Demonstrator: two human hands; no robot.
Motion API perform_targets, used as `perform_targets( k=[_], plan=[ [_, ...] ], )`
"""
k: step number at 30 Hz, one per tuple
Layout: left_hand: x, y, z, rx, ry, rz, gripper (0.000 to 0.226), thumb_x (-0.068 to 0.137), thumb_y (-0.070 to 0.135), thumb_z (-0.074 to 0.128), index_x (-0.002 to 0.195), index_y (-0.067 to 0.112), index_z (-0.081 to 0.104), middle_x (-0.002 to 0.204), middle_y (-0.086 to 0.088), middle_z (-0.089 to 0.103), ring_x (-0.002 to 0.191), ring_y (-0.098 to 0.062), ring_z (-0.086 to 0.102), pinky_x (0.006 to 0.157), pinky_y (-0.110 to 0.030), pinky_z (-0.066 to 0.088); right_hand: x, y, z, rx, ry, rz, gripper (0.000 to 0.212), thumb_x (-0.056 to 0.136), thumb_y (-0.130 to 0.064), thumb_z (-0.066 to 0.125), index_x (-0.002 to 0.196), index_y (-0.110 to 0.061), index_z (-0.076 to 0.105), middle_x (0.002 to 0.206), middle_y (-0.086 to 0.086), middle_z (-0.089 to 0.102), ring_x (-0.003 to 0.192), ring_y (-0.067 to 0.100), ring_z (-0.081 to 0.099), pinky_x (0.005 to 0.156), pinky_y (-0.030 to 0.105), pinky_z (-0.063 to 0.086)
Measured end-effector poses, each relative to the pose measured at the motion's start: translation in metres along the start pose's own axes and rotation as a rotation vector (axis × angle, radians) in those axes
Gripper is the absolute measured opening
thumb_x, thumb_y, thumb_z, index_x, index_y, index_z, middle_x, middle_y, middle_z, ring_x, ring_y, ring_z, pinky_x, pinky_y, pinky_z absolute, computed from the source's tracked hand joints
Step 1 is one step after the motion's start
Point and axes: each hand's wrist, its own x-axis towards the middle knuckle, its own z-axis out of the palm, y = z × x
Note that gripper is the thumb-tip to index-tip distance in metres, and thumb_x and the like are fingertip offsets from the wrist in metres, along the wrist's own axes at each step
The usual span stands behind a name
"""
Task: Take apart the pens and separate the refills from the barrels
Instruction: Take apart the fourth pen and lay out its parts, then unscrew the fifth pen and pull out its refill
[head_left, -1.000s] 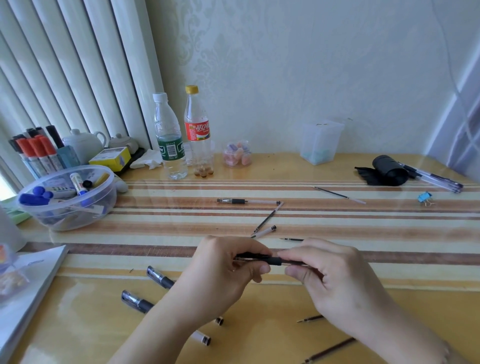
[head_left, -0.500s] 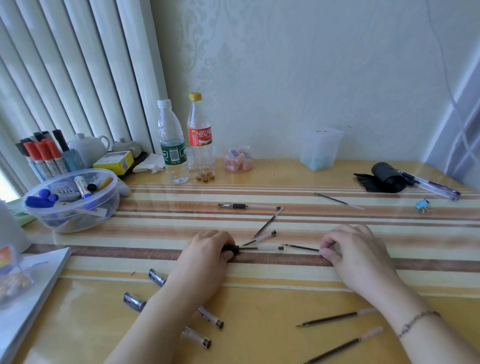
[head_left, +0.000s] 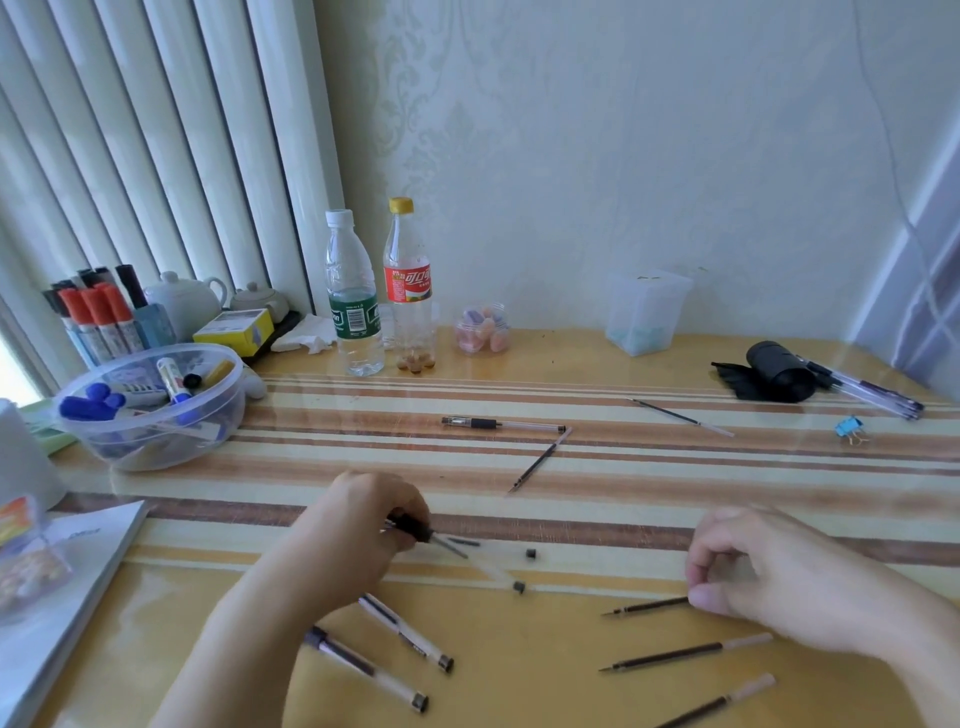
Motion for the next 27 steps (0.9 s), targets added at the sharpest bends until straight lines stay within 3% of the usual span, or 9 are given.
perform_targets(
  k=[2, 5, 7, 9, 12, 15, 19, 24, 27],
  plan=[
    [-0.004, -0.006, -0.007, 0.019, -0.026, -0.031, 0.027, 0.085, 0.009, 0.065, 0.087, 0.036, 0.068, 0.092, 0.022, 0.063, 0.088, 0.002, 0.059, 0.081, -0.015, 0.049, -0.001, -0.003, -0.003, 0.032, 0.058, 0.014, 0.007, 0.081, -0.047, 0.069, 0.08, -0.04, 0.068, 0.094, -0.025, 0.061, 0.089, -0.004, 0.058, 0.079, 0.023, 0.048],
    [-0.007, -0.005, -0.011, 0.012, -0.088, -0.057, 0.04, 0.079, 0.003, 0.053, 0.097, 0.035, 0.068, 0.099, 0.021, 0.062, 0.096, 0.001, 0.056, 0.086, -0.019, 0.049, 0.01, -0.005, -0.004, 0.274, 0.473, 0.006, 0.008, 0.082, -0.032, 0.071, 0.079, -0.039, 0.068, 0.083, -0.014, 0.067, 0.079, -0.004, 0.059, 0.065, 0.02, 0.043],
    [-0.008, -0.004, -0.011, -0.002, -0.122, -0.049, 0.04, 0.075, 0.011, 0.05, 0.1, 0.039, 0.065, 0.1, 0.023, 0.06, 0.099, 0.0, 0.054, 0.09, -0.023, 0.047, 0.015, -0.002, -0.008, 0.419, 0.695, 0.0, 0.013, 0.083, -0.021, 0.07, 0.082, -0.033, 0.069, 0.082, -0.013, 0.068, 0.079, -0.004, 0.058, 0.063, 0.018, 0.044],
    [-0.008, -0.003, -0.008, -0.002, -0.098, -0.026, 0.029, 0.076, 0.022, 0.05, 0.095, 0.04, 0.062, 0.096, 0.023, 0.06, 0.096, 0.0, 0.053, 0.091, -0.026, 0.044, 0.019, -0.003, -0.015, 0.479, 0.771, -0.007, 0.014, 0.084, -0.015, 0.069, 0.084, -0.029, 0.069, 0.089, -0.022, 0.066, 0.082, -0.001, 0.059, 0.067, 0.012, 0.044],
    [-0.005, 0.0, 0.0, 0.015, 0.022, 0.007, 0.01, 0.085, 0.041, 0.053, 0.091, 0.038, 0.06, 0.086, 0.021, 0.058, 0.085, -0.001, 0.054, 0.085, -0.026, 0.043, 0.028, -0.006, -0.019, 0.492, 0.714, -0.005, 0.013, 0.084, -0.016, 0.069, 0.085, -0.029, 0.069, 0.082, -0.012, 0.069, 0.08, 0.006, 0.061, 0.07, 0.011, 0.044],
    [-0.001, 0.001, 0.009, 0.005, 0.119, -0.018, 0.014, 0.088, 0.043, 0.052, 0.097, 0.035, 0.06, 0.085, 0.018, 0.056, 0.084, -0.004, 0.053, 0.083, -0.027, 0.042, 0.044, -0.008, -0.017, 0.302, 0.423, 0.106, 0.011, 0.086, -0.03, 0.068, 0.092, -0.039, 0.064, 0.094, -0.015, 0.066, 0.088, 0.008, 0.062, 0.075, 0.03, 0.049],
    [0.002, 0.001, 0.014, 0.035, 0.158, -0.031, 0.02, 0.089, 0.045, 0.051, 0.105, 0.035, 0.059, 0.092, 0.02, 0.055, 0.095, -0.007, 0.051, 0.09, -0.029, 0.039, 0.068, -0.015, -0.024, 0.092, 0.042, 0.23, 0.021, 0.086, -0.045, 0.064, 0.104, -0.037, 0.059, 0.104, -0.017, 0.06, 0.095, 0.004, 0.058, 0.076, 0.025, 0.048],
    [0.004, 0.004, 0.017, 0.034, 0.188, -0.067, 0.024, 0.089, 0.045, 0.049, 0.109, 0.034, 0.057, 0.099, 0.019, 0.057, 0.103, -0.01, 0.052, 0.095, -0.031, 0.038, 0.124, -0.051, -0.017, 0.077, 0.297, 0.108, 0.024, 0.088, -0.041, 0.062, 0.11, -0.031, 0.066, 0.113, -0.011, 0.066, 0.098, 0.012, 0.061, 0.088, 0.03, 0.049],
    [0.006, 0.005, 0.019, -0.012, 0.198, -0.067, 0.026, 0.09, 0.043, 0.051, 0.112, 0.032, 0.057, 0.11, 0.018, 0.056, 0.109, -0.009, 0.049, 0.097, -0.029, 0.037, 0.153, -0.079, 0.004, -0.001, 0.373, 0.043, 0.025, 0.09, -0.039, 0.059, 0.112, -0.031, 0.067, 0.12, -0.01, 0.063, 0.117, 0.015, 0.052, 0.093, 0.035, 0.048]
  ],
)
